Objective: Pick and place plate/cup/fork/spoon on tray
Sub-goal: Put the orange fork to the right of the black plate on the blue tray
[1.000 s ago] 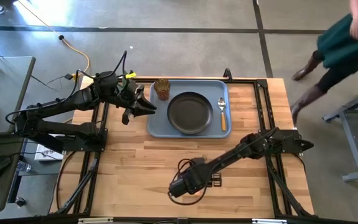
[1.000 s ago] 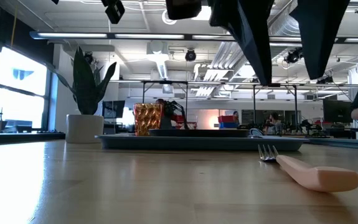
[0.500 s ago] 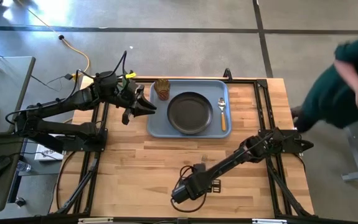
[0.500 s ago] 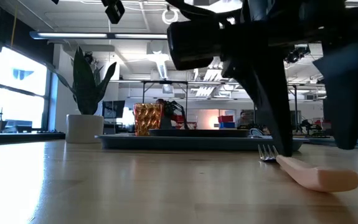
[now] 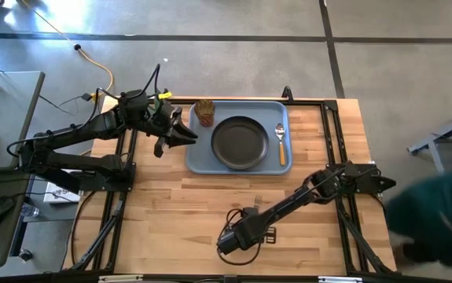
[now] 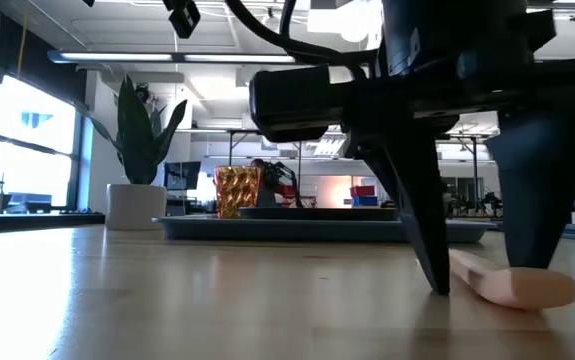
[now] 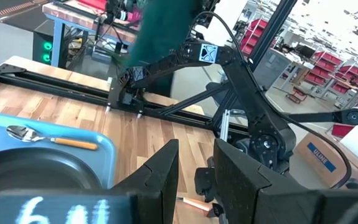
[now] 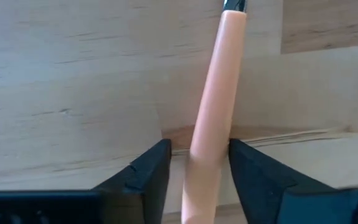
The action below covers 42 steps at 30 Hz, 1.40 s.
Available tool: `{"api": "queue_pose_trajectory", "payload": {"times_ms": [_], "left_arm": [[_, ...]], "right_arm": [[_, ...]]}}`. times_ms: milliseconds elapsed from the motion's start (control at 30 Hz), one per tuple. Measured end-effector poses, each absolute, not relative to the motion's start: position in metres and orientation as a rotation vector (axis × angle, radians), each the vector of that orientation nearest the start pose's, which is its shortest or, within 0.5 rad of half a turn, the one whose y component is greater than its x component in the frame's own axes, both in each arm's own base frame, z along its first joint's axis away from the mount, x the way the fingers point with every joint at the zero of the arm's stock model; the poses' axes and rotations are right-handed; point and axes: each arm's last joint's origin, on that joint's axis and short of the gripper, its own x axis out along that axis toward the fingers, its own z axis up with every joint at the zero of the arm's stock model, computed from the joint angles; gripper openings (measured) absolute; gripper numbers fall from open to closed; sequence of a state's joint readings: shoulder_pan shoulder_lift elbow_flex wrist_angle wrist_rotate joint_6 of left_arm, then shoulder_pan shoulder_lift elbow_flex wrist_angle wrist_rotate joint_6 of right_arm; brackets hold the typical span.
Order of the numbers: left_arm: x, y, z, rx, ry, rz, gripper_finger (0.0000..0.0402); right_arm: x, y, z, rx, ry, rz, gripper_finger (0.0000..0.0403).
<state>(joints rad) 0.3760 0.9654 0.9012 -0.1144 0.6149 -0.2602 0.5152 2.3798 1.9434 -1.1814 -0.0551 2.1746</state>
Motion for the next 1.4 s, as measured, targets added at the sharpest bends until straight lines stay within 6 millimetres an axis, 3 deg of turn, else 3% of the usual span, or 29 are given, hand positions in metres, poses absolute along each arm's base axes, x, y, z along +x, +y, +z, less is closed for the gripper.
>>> {"api": "queue_pose_trajectory", "payload": {"times_ms": [367,1400], "left_arm": [[0.200,0.061,0.348,-0.343,0.188,-0.215,0.0090],[0.200,0.061,0.348,-0.341,0.188,-0.215,0.0090]], "right_arm": [[0.394,0.224,0.137,1.263,1.248,-1.324,0.0046],[0.406,0.218,0.173,1.130,1.113,-1.257,0.0041]]}}
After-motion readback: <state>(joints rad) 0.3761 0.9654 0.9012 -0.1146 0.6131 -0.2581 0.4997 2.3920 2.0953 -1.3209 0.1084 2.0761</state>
